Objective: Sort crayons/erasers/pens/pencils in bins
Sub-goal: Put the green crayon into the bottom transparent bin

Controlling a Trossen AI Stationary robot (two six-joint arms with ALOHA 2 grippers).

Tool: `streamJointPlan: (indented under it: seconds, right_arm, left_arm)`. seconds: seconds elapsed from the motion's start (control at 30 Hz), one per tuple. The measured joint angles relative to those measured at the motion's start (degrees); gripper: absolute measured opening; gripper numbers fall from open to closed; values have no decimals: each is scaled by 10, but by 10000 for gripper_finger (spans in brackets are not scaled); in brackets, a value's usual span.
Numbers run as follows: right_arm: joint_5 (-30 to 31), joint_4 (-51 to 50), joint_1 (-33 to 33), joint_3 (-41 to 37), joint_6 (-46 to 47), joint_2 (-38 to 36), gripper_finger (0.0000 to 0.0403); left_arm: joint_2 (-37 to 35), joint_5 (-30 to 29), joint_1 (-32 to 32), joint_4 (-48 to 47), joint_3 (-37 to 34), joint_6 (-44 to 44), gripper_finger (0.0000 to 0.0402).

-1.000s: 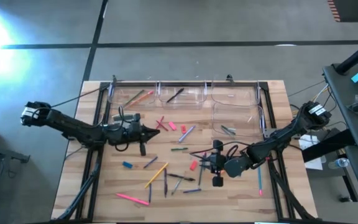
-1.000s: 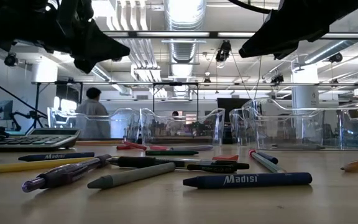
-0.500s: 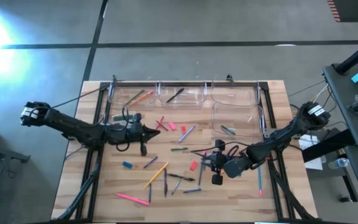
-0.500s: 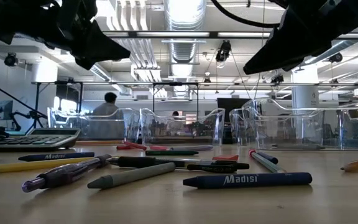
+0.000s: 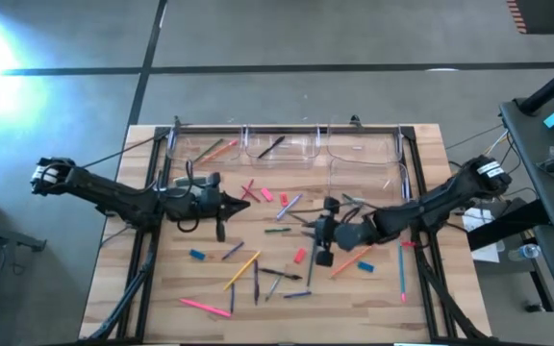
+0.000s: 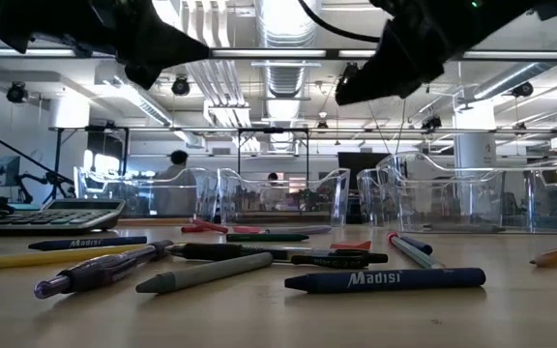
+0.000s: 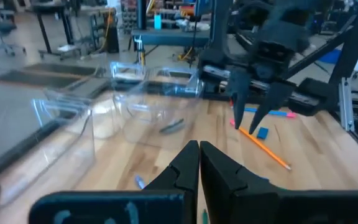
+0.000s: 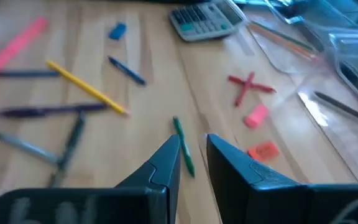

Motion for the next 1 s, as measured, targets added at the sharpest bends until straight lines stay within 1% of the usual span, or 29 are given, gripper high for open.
streamJointPlan:
  seconds: [0.1, 0.23, 0.33, 0.43, 0.5, 0.63, 0.77, 0.83, 0.93, 1.0]
  right_arm:
    - [-54, 1, -26, 11, -22, -21, 73]
    - [-90, 1, -53, 20, -56, -43, 73]
    - [-143, 7, -69, 28, -66, -39, 73]
    - [-193, 9, -78, 44, -69, -12, 79]
    - [-197, -10, -80, 57, -76, 8, 91]
    - [-194, -36, -90, 86, -82, 52, 129]
    - [-194, -57, -99, 108, -86, 92, 161]
    - [-197, -51, -105, 117, -86, 110, 171]
    - [-195, -65, -115, 124, -89, 137, 177]
    - [-205, -63, -123, 130, -82, 152, 177]
  left_arm:
    - [-3, -1, 5, 3, 12, 44, 0]
    - [-9, -3, 9, 4, 33, 91, 0]
    - [-14, -2, 9, -1, 47, 108, 0]
    - [-20, 0, 9, -4, 55, 110, 0]
    - [-21, 0, 10, -3, 58, 111, 0]
    - [-37, 0, 10, -11, 57, 113, 0]
    - [-58, 1, 10, -49, 57, 112, 0]
    - [-71, 1, 10, -69, 55, 112, 0]
    - [-85, 1, 10, -69, 54, 114, 0]
    - [-86, 0, 10, -63, 53, 124, 0]
